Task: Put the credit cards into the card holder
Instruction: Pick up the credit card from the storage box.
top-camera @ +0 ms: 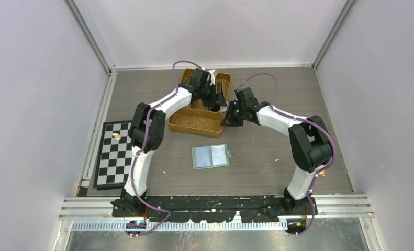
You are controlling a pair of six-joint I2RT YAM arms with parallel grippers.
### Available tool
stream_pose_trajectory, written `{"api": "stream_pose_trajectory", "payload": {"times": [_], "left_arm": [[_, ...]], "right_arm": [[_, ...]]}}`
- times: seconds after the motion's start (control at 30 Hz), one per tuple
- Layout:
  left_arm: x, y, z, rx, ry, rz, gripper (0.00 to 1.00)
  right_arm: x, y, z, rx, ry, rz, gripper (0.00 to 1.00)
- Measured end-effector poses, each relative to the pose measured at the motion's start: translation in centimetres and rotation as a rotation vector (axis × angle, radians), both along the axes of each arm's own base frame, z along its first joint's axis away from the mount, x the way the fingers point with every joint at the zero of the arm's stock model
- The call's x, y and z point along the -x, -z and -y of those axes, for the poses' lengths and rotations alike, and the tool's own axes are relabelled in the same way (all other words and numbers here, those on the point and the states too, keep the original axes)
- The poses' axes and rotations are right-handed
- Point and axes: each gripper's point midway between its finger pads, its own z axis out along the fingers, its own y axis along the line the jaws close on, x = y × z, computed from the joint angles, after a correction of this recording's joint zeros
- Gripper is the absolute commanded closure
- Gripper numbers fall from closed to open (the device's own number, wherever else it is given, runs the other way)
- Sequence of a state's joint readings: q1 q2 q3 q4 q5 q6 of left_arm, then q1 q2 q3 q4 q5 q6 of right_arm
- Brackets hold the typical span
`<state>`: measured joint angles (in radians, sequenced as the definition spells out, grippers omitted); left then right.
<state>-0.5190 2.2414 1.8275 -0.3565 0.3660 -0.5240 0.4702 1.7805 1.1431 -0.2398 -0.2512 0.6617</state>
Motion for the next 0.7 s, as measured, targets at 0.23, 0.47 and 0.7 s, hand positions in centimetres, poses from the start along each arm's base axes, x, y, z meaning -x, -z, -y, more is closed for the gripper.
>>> {"api": "stream_pose_trajectory", "payload": {"times": [0.23, 0.47, 0.7], "left_arm": [[0.62, -0.21, 0.02, 0.009, -0.007, -0.009, 0.44], [0.75, -0.34, 0.09, 0.019, -0.009, -0.007, 0.45], [1.06, -0.76, 0.18, 0.04, -0.013, -0.011, 0.48]], "right_arm": [[0.02, 0.01, -0.01, -0.001, 0.002, -0.002, 0.97], [0.01, 0.01, -0.01, -0.002, 0.003, -0.002, 0.98], [0.03, 0.04, -0.02, -0.004, 0.006, -0.004, 0.98]]}}
